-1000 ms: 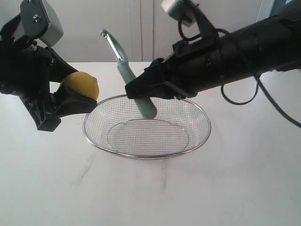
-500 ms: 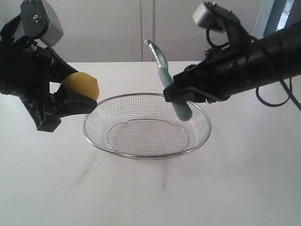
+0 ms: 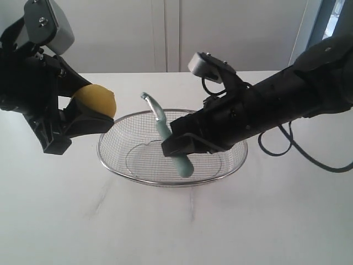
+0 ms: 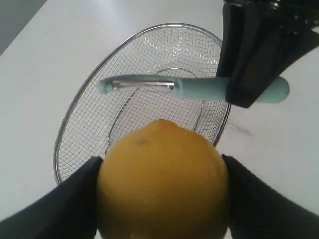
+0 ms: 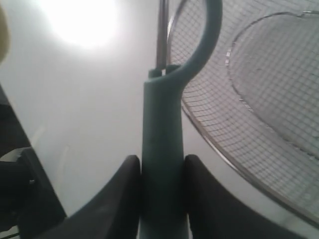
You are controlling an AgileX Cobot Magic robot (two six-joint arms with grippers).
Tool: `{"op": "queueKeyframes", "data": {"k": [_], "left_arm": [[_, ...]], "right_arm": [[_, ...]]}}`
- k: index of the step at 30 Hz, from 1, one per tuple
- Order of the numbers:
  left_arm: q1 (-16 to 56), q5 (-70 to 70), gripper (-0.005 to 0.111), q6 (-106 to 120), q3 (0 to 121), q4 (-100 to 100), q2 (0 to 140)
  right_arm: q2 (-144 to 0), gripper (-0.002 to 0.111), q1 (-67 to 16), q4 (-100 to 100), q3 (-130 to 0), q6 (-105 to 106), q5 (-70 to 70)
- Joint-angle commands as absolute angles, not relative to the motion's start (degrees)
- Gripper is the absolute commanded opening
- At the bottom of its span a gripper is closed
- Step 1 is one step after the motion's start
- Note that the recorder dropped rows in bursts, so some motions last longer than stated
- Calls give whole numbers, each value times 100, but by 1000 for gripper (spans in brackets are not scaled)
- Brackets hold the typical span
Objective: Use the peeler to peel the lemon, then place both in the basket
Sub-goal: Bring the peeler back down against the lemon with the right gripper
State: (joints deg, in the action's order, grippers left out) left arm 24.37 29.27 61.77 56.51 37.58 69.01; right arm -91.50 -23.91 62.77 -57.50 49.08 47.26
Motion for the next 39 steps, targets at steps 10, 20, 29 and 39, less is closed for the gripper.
{"op": "queueKeyframes", "data": {"k": [10,20,29,39], "left_arm": [[2470,2972,0,6128,5642,3849,6869],[2470,2972,0,6128,5642,3849,6869],[2470,2995,0,6128,5642,3849,6869],[2470,3007,0,6103,5642,3849,6869]], "right_arm": [[-9217,0,-2695,7519,-5728,5753,5311],[-9217,0,-2695,7789,-5728,5872,5407],[-9206,0,-2684,7776,-5812,5872,5403],[-9206,0,-2684,7767,-5877,5872,5497]]}}
